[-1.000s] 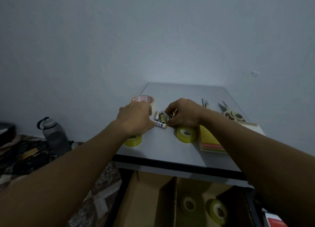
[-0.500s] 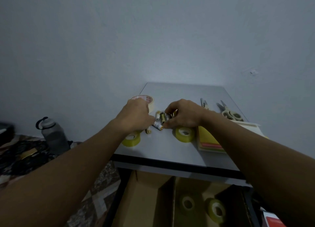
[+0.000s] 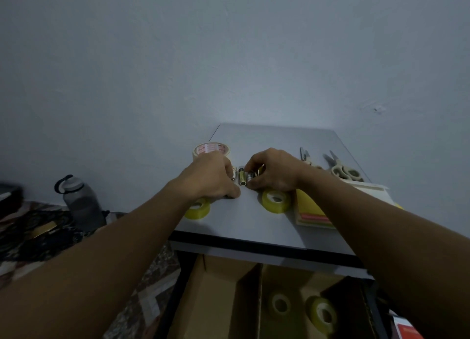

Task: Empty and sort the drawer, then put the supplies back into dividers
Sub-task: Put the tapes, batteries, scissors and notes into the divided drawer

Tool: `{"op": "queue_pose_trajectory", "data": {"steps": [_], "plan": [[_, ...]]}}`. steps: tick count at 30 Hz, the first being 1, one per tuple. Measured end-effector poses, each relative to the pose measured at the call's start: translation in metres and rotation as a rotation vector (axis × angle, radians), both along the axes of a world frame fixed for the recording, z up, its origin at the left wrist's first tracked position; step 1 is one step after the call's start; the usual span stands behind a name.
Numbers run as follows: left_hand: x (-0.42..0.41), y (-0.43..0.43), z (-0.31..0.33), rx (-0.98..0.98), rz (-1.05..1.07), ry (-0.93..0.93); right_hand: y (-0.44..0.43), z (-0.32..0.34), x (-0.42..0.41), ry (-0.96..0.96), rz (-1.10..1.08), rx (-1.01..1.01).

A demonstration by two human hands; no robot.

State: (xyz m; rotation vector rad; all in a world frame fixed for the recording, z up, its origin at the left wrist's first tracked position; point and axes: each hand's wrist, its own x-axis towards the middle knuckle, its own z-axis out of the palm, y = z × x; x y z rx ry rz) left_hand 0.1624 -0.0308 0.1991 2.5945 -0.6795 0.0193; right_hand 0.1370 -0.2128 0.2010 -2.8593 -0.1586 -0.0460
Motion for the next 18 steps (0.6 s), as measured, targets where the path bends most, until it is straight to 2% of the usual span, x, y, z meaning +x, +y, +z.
{"op": "queue_pose_trajectory", "data": {"steps": [12,18], "plan": [[0.008,0.007,-0.004,-0.044,-0.032,-0.048,0.002,0.002,0.005,-0.003,0.015,-0.063],[0.012,0.013,-0.005,-0.063,-0.044,-0.073,-0.002,0.004,0.001,-0.051,0.013,-0.031]]}}
